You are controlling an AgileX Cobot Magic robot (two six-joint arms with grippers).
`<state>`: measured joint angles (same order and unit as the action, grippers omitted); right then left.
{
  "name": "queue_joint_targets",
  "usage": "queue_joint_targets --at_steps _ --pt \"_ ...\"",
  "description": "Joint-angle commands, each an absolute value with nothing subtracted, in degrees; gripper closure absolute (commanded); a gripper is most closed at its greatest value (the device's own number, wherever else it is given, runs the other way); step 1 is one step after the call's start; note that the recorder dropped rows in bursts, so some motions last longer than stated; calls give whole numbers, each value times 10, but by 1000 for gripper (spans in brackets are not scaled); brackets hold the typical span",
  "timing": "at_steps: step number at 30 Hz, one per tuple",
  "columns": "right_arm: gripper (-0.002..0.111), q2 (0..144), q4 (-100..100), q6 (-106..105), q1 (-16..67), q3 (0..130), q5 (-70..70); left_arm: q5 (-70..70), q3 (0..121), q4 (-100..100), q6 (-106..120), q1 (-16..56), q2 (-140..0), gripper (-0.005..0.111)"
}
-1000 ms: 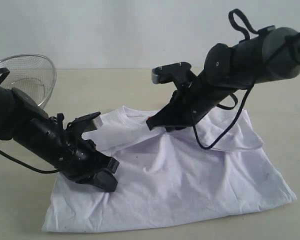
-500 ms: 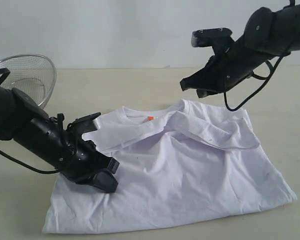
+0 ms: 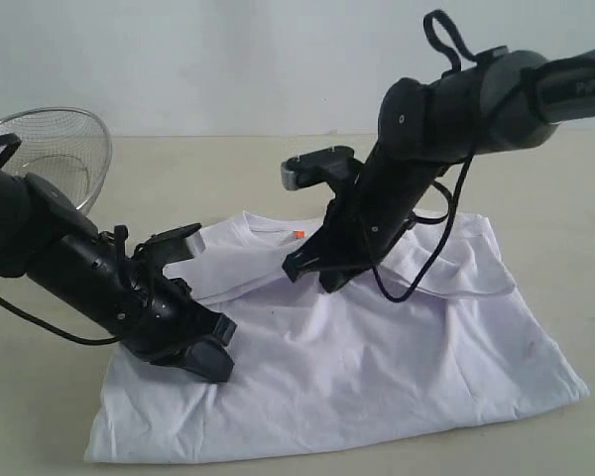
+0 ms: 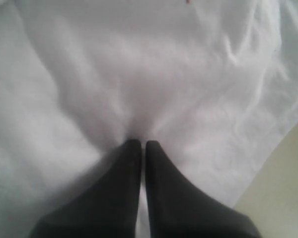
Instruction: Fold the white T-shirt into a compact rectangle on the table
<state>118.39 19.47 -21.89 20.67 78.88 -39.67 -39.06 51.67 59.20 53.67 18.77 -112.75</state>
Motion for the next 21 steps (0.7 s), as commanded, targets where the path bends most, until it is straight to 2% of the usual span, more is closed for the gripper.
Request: queue_joint_targets --at_steps 1,11,21 --pt "109 1207 189 -215 206 790 -357 -386 511 556 535 191 -1126 102" --pt "109 1247 186 -215 206 820 -305 -392 511 556 535 191 -1122 102" --pt "109 1247 155 -215 206 883 -380 -392 511 556 534 191 -1122 102"
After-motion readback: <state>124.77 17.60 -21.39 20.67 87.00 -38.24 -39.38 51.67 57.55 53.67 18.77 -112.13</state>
